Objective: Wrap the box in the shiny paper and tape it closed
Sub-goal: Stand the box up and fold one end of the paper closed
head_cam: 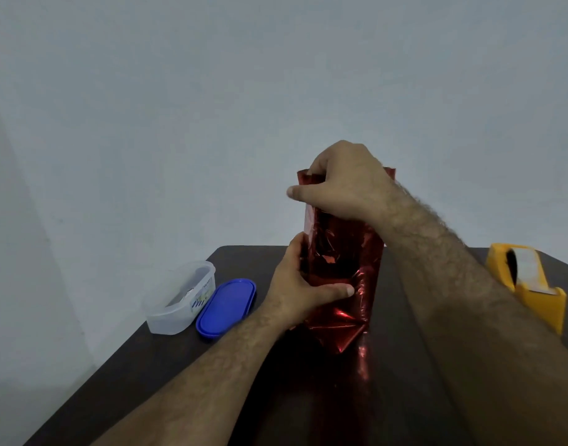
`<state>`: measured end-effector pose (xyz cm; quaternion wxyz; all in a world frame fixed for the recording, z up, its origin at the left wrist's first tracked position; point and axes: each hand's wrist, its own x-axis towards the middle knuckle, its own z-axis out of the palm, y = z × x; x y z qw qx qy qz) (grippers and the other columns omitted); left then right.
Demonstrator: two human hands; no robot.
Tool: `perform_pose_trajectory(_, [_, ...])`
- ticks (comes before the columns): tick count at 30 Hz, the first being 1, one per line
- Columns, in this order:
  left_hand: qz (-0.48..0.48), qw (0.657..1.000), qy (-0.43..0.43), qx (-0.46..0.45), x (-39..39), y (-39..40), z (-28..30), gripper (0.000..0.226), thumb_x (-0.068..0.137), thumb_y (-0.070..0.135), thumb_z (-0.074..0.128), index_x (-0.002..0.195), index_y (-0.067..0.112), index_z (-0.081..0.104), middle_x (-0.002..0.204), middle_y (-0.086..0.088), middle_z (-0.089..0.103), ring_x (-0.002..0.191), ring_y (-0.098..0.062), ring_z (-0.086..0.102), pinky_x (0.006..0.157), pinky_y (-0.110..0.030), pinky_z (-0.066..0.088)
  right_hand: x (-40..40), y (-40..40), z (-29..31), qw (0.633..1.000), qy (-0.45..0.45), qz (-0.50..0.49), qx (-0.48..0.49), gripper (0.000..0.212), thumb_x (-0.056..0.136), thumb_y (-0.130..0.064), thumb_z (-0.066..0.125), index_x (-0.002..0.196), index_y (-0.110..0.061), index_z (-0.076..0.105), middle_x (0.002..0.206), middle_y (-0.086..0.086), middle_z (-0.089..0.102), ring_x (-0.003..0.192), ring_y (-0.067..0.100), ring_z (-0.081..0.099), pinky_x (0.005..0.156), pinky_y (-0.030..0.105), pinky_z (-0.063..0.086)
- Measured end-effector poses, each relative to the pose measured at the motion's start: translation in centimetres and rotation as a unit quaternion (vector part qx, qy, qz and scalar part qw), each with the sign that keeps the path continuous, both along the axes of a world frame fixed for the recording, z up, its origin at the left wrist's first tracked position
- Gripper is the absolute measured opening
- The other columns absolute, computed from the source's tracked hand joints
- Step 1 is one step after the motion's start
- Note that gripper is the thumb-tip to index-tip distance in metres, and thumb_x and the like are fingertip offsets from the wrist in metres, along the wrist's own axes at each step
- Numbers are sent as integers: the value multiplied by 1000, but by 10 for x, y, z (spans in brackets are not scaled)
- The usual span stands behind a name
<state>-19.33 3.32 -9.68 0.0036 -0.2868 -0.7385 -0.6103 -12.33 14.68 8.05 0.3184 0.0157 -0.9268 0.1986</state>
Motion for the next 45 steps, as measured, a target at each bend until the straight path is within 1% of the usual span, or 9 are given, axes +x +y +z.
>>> perform_pose_trajectory(4, [13, 1000, 15, 7, 5, 3, -5, 118, 57, 43, 105, 154, 44, 36, 136, 18, 63, 124, -5, 64, 106, -45, 58, -3, -3, 1, 994, 55, -90, 25, 22, 93, -44, 73, 85, -24, 74, 82, -15, 66, 88, 15, 60, 106, 45, 47])
perform_pose_trajectory(11, [73, 995, 60, 30, 12, 13, -5, 101, 57, 45, 103, 134, 58, 37, 126, 25, 65, 116, 6, 64, 104, -32, 56, -7, -3, -6, 983, 119, -138, -19, 23, 94, -37, 65, 81, -22, 78, 76, -12, 69, 79, 16, 63, 115, 46, 39])
perform_pose_trajectory(22, [65, 990, 89, 93, 16, 10, -1, 120, 77, 73, 81, 164, 55, 0, 171, 19, 29, 156, -6, 32, 125, -46, 37, -4, 7, -2, 993, 86, -46, -62, 28, 86, -45, 82, 68, -25, 71, 68, -14, 66, 77, 16, 71, 83, 44, 62])
perform_pose_trajectory(25, [37, 991, 77, 106, 7, 8, 2, 96, 84, 57, 85, 160, 50, 27, 151, 22, 56, 140, -3, 54, 117, -45, 49, -7, 8, -6, 991, 102, 2, -81, 37, 79, -62, 82, 73, -26, 75, 72, -12, 72, 76, 10, 72, 78, 39, 63])
perform_pose_trajectory(29, [-49, 984, -34, 166, -11, -2, 6, 72, 93, 19, 80, 153, 41, 47, 140, 11, 69, 131, -10, 65, 113, -39, 53, 2, 38, 3, 993, 71, 35, -82, 62, 70, -89, 69, 94, -33, 77, 106, -14, 74, 105, 3, 68, 91, 35, 57])
perform_pose_trajectory(32, [-102, 984, -49, 141, -23, -16, 11, 64, 103, 12, 65, 161, 24, 43, 149, -3, 64, 141, -21, 59, 119, -43, 45, 20, 67, 9, 993, -34, 104, -53, 58, 66, -80, 80, 98, -31, 79, 107, -12, 76, 104, 3, 68, 95, 34, 53])
perform_pose_trajectory(35, [-146, 975, -80, 150, -29, -23, 11, 57, 100, 15, 60, 156, 23, 51, 150, -10, 63, 143, -31, 57, 122, -51, 40, 20, 84, 8, 989, -52, 137, -25, 27, 83, -48, 86, 100, -28, 80, 106, -10, 77, 102, 7, 69, 100, 39, 53])
perform_pose_trajectory(40, [-113, 971, -80, 196, -25, -15, 11, 82, 92, 21, 68, 166, 20, 33, 155, -11, 59, 143, -33, 56, 122, -58, 40, 9, 78, 6, 982, -8, 186, -7, 6, 99, -15, 72, 100, -18, 77, 95, 6, 76, 93, 19, 69, 92, 36, 55])
perform_pose_trajectory(45, [-7, 994, 20, 103, -4, 0, 8, 137, 61, 27, 105, 166, 40, 16, 146, 21, 56, 126, 10, 60, 108, -29, 54, 4, 74, 8, 980, 5, 199, 15, 7, 98, -20, 73, 99, -25, 78, 90, 4, 76, 88, 24, 69, 72, 21, 50])
